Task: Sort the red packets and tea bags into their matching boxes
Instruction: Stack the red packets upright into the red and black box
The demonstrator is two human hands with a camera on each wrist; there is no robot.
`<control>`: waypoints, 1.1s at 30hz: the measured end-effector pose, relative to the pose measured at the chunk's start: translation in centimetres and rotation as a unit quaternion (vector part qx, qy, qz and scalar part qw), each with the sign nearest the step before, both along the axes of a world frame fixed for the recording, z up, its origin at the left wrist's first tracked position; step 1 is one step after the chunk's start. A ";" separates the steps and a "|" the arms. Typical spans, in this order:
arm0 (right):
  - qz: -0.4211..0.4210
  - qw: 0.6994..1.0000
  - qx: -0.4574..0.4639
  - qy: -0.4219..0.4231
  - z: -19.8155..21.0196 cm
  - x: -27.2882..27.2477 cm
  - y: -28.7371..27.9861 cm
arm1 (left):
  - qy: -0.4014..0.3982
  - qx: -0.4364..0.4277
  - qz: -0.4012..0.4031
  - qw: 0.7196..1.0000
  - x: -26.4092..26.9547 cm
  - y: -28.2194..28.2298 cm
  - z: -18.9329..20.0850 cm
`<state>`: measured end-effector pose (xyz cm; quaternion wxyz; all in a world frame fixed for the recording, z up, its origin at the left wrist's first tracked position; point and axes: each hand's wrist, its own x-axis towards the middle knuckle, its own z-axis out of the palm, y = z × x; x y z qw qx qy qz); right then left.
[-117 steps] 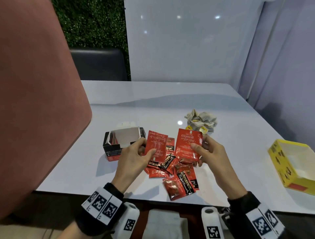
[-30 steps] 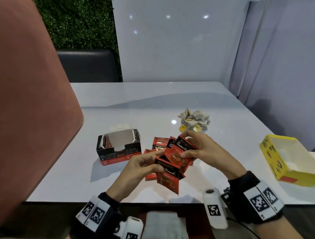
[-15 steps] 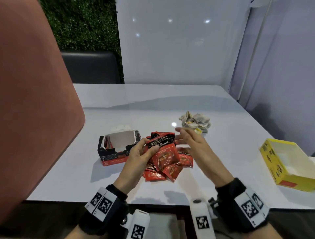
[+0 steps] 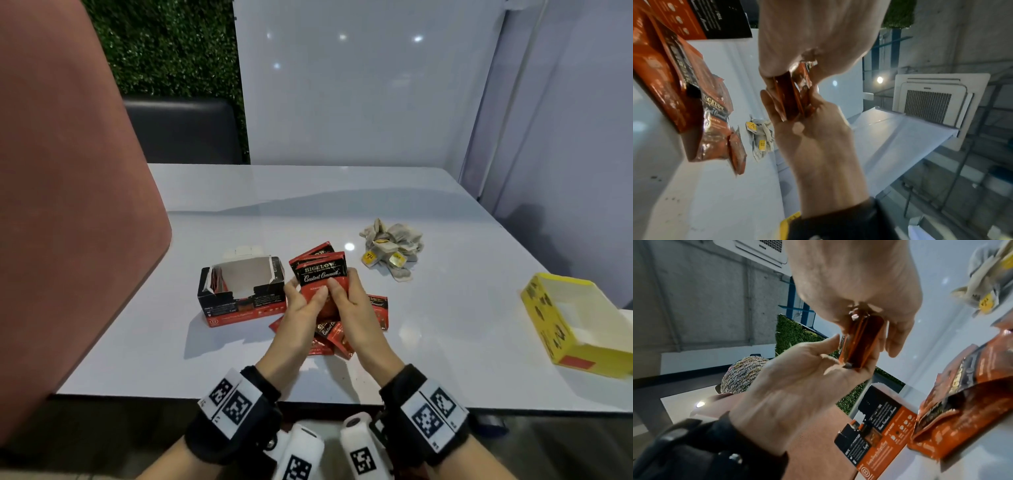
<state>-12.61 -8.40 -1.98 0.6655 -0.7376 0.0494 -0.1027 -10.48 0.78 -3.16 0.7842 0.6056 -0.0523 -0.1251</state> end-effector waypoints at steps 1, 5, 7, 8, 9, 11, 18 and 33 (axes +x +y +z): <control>0.010 1.000 -0.002 -0.009 0.2 -0.1 -0.1 | 0.028 -0.025 -0.020 0.999 0.1 0.3 0.3; 0.033 0.998 -0.057 -0.016 0.6 -0.1 -0.2 | 0.097 -0.124 -0.132 0.979 0.3 1.5 1.6; 0.039 0.993 -0.107 0.005 0.7 0.1 0.0 | 0.118 -0.128 -0.144 0.974 0.3 1.6 1.5; 0.041 0.986 -0.160 0.009 0.7 0.2 0.1 | 0.131 -0.121 -0.137 0.974 0.4 1.6 1.3; 0.049 0.973 -0.227 0.012 0.7 0.3 0.0 | 0.147 -0.116 -0.129 0.974 0.5 1.5 1.1; 0.074 0.939 -0.337 0.017 0.6 0.6 -0.5 | 0.161 -0.108 -0.115 0.974 0.7 1.7 1.0; 0.233 0.832 -0.493 -0.103 3.3 0.8 -2.3 | 0.165 -0.021 -0.148 0.975 1.9 2.6 1.7; 0.198 0.774 -0.592 -0.111 3.0 1.9 -0.6 | 0.178 -0.029 -0.120 0.976 2.4 2.3 1.8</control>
